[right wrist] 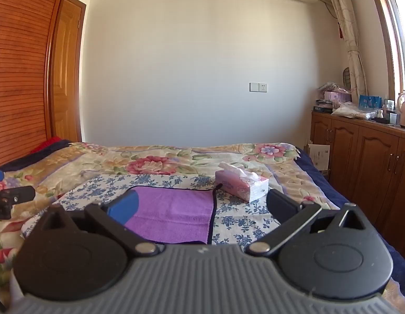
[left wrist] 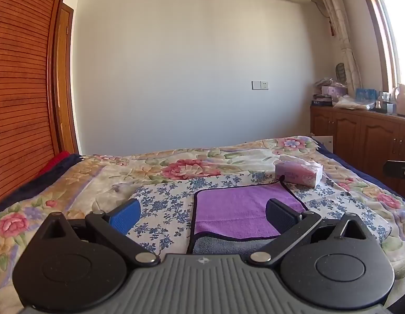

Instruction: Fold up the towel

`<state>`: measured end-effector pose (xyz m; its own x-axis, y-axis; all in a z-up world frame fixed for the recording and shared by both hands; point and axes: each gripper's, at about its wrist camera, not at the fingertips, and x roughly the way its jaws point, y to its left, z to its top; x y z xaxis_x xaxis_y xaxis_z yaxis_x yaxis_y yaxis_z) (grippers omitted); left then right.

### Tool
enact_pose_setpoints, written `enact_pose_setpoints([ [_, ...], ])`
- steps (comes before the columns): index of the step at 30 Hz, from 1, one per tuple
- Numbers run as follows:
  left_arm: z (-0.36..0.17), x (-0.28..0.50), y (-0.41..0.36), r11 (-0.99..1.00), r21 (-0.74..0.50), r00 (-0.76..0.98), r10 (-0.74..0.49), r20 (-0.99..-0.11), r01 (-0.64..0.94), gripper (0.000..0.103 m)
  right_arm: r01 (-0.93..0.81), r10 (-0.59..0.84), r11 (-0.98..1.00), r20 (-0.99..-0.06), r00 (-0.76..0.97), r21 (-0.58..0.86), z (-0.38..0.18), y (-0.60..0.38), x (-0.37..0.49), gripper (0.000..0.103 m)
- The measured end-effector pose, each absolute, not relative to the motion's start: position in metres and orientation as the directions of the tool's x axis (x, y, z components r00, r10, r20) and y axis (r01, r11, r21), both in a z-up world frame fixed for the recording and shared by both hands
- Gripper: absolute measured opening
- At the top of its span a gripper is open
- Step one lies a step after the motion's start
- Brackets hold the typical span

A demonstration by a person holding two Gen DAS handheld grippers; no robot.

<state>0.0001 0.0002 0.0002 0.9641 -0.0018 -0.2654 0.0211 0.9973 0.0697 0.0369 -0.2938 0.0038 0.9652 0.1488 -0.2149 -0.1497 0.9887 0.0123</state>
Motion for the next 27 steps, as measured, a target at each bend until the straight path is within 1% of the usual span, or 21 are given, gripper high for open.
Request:
enact_pose_setpoints([
  [27,-0.0002,0.0000,0.0001,0.997,0.079,0.965,0.000,-0.263,0.022,0.103,-0.150,0.149,0.989,-0.216,0.965,0.012,0.0039,-0.2927,0.0373,0.103],
])
